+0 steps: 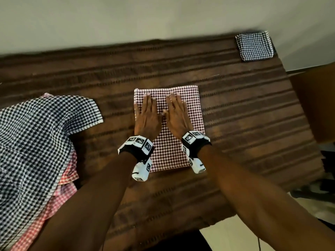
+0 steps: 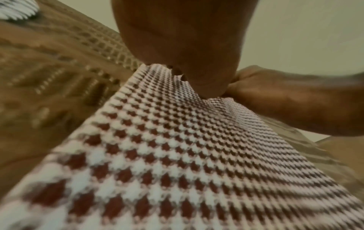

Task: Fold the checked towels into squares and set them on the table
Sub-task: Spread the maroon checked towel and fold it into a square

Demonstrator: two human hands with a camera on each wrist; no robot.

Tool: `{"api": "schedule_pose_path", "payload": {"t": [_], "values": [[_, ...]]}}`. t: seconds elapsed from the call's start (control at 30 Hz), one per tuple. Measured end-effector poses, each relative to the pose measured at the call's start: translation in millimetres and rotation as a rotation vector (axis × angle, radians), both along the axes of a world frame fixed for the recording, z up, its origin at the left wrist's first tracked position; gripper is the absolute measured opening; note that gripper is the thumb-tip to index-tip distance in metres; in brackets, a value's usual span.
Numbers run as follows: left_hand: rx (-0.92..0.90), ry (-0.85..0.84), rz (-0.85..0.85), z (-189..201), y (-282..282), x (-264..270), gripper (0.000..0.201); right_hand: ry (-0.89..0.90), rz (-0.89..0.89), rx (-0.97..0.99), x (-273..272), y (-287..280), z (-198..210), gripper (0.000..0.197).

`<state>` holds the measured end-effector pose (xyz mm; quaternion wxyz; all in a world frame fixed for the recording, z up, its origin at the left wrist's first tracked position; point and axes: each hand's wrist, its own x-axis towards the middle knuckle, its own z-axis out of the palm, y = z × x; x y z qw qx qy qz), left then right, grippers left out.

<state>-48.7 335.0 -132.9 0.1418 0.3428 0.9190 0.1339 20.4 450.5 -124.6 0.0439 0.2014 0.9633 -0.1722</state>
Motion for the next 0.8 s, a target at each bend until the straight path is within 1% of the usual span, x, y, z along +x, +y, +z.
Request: {"api": "schedule_pose_path", "payload": {"t": [0.07, 0.13, 0.2, 0.27, 0.37, 0.43, 0.47, 0.57, 0.63, 0.7, 0.8], "values": [[-0.052, 0.036, 0.038, -9, -1, -7, 0.067, -0.068, 0.104, 0.028, -12, 7, -11, 0.055], [-0.053, 0.111, 0.048, -15, -7, -10, 0.067, -0.087, 0.118, 0.06, -13, 21, -23, 0.057], [-0.047, 0.14, 0.063, -19, -13, -11, 0.068, -0.068, 0.042, 0.079, -5, 44, -32, 0.061], [-0.043, 0.13, 0.077, -18, -15, -14, 0.069, -0.065, -0.068, 0.077, 7, 70, -36, 0.064], [-0.064, 0.132, 0.106, -16, -17, -14, 0.069, -0.067, -0.172, 0.082, 26, 94, -33, 0.066], [-0.067, 0.14, 0.162, -11, -21, -3, 0.068, -0.054, -0.217, 0.087, 40, 85, -27, 0.067], [-0.056, 0.142, 0.173, -8, -24, 7, 0.067, -0.038, -0.219, 0.081, 46, 69, -23, 0.067], [-0.022, 0.121, 0.123, -4, -26, 55, 0.06, 0.023, -0.142, -0.023, 65, -5, -14, 0.063], [-0.036, 0.109, 0.102, -6, -32, 87, 0.058, -0.009, -0.071, -0.041, 82, -48, -17, 0.061], [-0.072, 0.099, 0.14, -9, -47, 103, 0.059, -0.04, -0.054, -0.006, 104, -53, -21, 0.06], [-0.093, 0.088, 0.194, -12, -74, 105, 0.062, -0.058, -0.141, 0.046, 142, -19, -27, 0.06]]}}
